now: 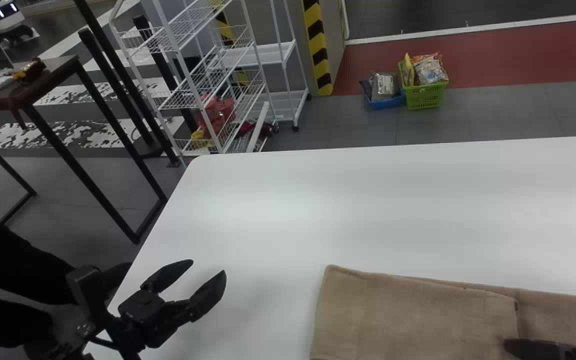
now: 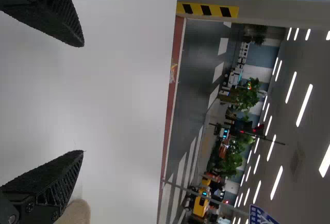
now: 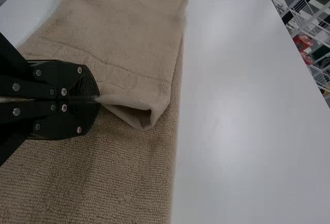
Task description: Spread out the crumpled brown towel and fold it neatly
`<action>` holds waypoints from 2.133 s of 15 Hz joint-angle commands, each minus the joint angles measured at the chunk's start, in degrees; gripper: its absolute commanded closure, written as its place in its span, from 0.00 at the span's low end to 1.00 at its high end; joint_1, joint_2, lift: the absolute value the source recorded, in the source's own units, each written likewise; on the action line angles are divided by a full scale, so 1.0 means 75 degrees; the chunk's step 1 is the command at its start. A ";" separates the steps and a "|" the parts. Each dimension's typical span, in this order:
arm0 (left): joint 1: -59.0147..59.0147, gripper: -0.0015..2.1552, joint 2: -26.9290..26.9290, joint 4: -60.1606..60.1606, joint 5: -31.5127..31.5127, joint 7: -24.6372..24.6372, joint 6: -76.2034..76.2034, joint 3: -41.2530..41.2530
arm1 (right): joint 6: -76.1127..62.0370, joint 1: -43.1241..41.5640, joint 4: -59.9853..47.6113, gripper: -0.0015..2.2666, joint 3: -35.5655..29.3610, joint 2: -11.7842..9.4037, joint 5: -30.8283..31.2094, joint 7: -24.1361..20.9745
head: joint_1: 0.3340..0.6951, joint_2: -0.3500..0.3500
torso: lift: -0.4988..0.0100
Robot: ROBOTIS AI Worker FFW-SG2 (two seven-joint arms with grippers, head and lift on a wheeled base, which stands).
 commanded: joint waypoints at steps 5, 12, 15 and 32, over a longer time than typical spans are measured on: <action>0.0000 0.03 -0.0020 0.0000 0.0000 -0.0012 0.0000 0.0001 | 0.0016 -0.0055 -0.0013 0.51 -0.0630 0.0131 -0.0537 0.0023 | 1.00 1.00 | 0.73; -0.0012 0.03 -0.0020 -0.0012 0.0000 0.0000 0.0000 -0.0011 | 0.0016 0.0051 -0.0810 0.51 -0.1942 0.0120 -0.1181 0.0258 | 1.00 1.00 | 0.73; -0.0012 0.03 -0.0020 -0.0024 -0.0023 0.0024 0.0000 -0.0046 | 0.0016 0.0262 -0.1161 0.51 -0.2270 0.0108 -0.1369 0.0363 | 1.00 0.97 | 0.73; -0.0023 0.03 -0.0020 -0.0129 -0.0070 0.0000 0.0024 -0.0163 | 0.0016 0.0168 -0.2368 0.51 -0.3349 0.0295 -0.2798 0.0363 | 1.00 0.93 | 0.73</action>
